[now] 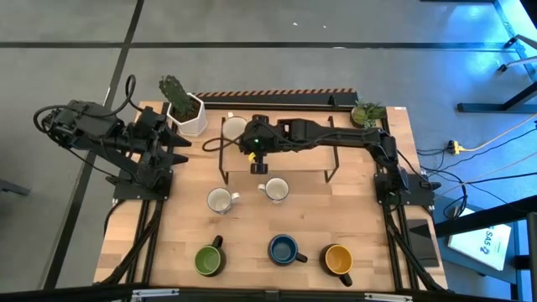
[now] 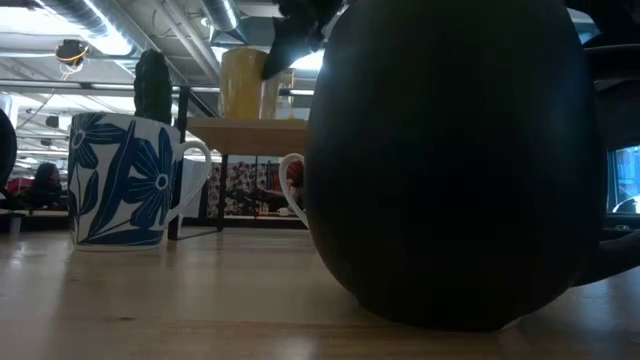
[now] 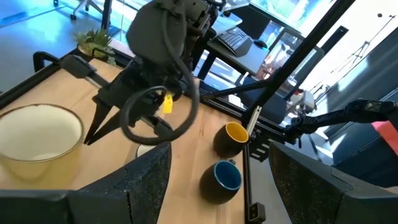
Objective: Place coffee mugs
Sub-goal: Put the yellow cup on the shelf
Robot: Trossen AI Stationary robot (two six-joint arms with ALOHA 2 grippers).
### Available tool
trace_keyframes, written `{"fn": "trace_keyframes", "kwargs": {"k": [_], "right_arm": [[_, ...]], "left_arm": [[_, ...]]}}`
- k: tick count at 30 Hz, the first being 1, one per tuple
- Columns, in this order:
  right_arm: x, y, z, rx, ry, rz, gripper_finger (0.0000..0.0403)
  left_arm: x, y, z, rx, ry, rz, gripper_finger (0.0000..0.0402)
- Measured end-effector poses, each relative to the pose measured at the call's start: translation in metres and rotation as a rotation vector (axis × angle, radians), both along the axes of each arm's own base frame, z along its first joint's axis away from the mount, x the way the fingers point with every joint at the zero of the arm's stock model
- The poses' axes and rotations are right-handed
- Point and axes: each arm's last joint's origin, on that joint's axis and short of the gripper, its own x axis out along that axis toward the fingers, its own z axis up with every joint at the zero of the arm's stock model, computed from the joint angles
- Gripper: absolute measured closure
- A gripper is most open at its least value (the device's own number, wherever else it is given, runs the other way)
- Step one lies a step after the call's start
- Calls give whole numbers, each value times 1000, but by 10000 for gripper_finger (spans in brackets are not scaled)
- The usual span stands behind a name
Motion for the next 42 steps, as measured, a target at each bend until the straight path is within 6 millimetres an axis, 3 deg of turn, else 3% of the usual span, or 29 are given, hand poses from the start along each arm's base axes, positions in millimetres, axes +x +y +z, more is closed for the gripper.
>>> {"fn": "trace_keyframes", "kwargs": {"k": [15, 18, 26, 42], "right_arm": [[3, -31, -5, -18, -14, -42, 402], [3, -28, -5, -10, -16, -39, 402], [10, 1, -8, 7, -29, 21, 402], [16, -33, -9, -24, -100, -37, 402]], "left_arm": [[0, 0, -1, 6, 12, 1, 139], [0, 0, -2, 8, 17, 0, 139], [-1, 0, -3, 13, 30, 0, 139], [-1, 0, -3, 14, 34, 1, 139]]}}
